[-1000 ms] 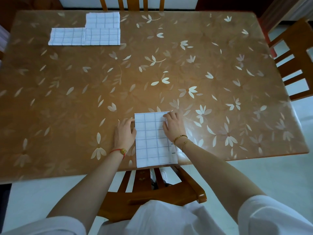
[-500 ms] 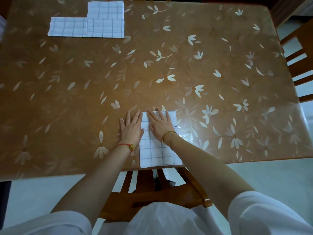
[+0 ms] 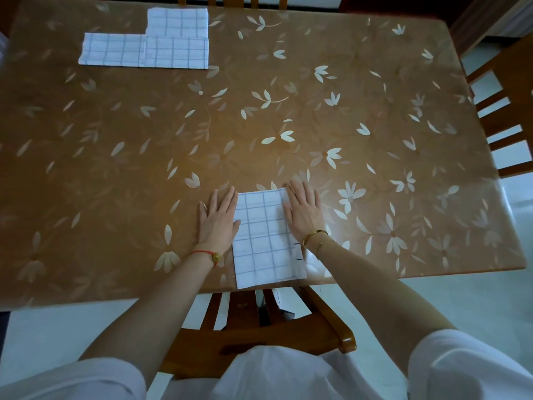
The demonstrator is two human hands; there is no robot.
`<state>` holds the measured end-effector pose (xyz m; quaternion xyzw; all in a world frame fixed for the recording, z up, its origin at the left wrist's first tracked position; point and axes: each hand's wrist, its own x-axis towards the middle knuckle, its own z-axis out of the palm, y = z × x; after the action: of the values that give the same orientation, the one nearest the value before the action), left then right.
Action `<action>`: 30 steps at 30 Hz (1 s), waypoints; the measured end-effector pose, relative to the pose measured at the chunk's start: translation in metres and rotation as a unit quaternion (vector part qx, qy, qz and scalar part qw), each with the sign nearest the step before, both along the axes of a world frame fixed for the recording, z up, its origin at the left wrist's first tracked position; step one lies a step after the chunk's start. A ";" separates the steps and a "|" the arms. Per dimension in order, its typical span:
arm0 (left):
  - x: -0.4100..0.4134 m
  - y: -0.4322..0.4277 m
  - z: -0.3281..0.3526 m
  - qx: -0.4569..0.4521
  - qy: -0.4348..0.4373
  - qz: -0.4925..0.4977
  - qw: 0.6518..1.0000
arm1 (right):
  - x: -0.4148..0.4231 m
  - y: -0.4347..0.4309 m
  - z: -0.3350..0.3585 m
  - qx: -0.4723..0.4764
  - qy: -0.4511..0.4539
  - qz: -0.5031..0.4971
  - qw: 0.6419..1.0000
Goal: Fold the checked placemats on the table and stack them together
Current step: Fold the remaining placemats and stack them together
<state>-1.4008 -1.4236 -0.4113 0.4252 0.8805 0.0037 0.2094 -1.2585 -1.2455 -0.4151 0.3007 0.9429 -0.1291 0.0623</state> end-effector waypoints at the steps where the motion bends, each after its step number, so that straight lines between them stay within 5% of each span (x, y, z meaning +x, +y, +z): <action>1: 0.000 -0.002 0.000 0.009 0.006 -0.005 1.000 | -0.006 -0.004 0.002 0.005 0.005 0.011 1.000; 7: -0.002 -0.008 0.001 -0.019 0.018 0.004 1.000 | -0.031 -0.026 0.007 0.054 -0.006 0.012 0.998; 14: 0.002 -0.001 -0.001 -0.047 0.007 0.063 0.997 | -0.039 -0.026 -0.002 0.014 -0.050 0.183 0.982; 30: 0.009 -0.002 -0.008 0.011 0.027 0.113 0.993 | -0.025 -0.020 -0.006 -0.003 -0.093 0.137 0.986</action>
<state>-1.3917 -1.4259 -0.4196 0.3256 0.9280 0.0257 0.1791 -1.2832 -1.2654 -0.4211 0.1794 0.9649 -0.0936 0.1674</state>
